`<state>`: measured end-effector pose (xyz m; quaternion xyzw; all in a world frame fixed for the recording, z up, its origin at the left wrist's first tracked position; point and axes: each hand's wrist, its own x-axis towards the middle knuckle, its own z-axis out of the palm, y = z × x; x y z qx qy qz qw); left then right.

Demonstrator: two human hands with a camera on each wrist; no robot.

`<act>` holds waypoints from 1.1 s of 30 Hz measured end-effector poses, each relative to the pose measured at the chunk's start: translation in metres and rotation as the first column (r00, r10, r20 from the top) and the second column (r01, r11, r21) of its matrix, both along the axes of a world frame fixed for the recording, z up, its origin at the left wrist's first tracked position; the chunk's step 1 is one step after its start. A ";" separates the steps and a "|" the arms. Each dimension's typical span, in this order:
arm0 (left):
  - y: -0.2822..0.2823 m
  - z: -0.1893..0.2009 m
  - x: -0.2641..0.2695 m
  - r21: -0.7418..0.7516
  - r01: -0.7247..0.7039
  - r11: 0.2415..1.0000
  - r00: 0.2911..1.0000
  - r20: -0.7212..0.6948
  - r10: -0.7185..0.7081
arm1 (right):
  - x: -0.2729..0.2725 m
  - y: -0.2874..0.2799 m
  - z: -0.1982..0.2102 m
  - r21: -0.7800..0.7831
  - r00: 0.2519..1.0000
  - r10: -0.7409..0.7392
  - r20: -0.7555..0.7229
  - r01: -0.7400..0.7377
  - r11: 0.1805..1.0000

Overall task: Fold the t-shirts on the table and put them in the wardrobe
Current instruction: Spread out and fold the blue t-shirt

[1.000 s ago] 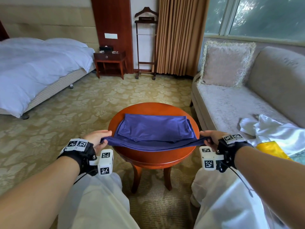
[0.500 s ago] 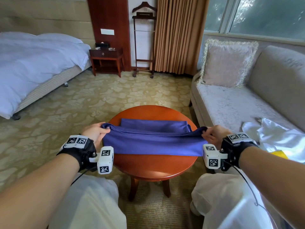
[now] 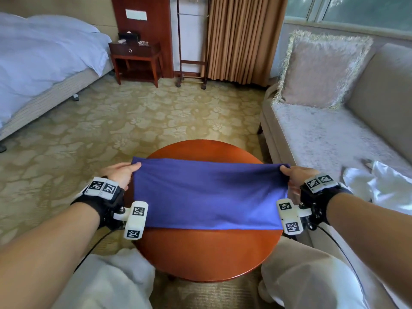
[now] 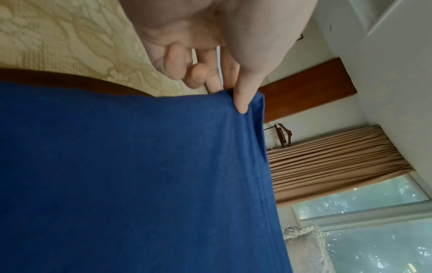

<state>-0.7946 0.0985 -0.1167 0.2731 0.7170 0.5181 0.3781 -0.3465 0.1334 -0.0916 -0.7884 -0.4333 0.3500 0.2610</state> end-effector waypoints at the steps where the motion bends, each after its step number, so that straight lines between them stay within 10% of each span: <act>1: 0.010 -0.007 -0.007 -0.017 -0.004 1.000 0.999 -0.041 0.003 | -0.002 0.006 -0.002 -0.018 0.996 0.028 0.079 -0.026 0.999; 23: 0.078 -0.049 -0.010 -0.201 0.192 0.961 0.981 0.066 -0.182 | -0.026 0.070 -0.050 -0.167 0.978 -0.077 0.192 0.110 0.980; 29: 0.047 -0.025 0.005 -0.169 0.044 0.985 0.959 -0.269 -0.089 | -0.053 0.041 -0.026 -0.090 0.960 -0.133 0.246 0.160 0.983; 33: 0.018 -0.024 0.036 -0.203 0.178 0.963 0.864 -0.435 -0.252 | -0.083 -0.001 -0.022 -0.093 0.901 0.113 0.419 -0.081 0.992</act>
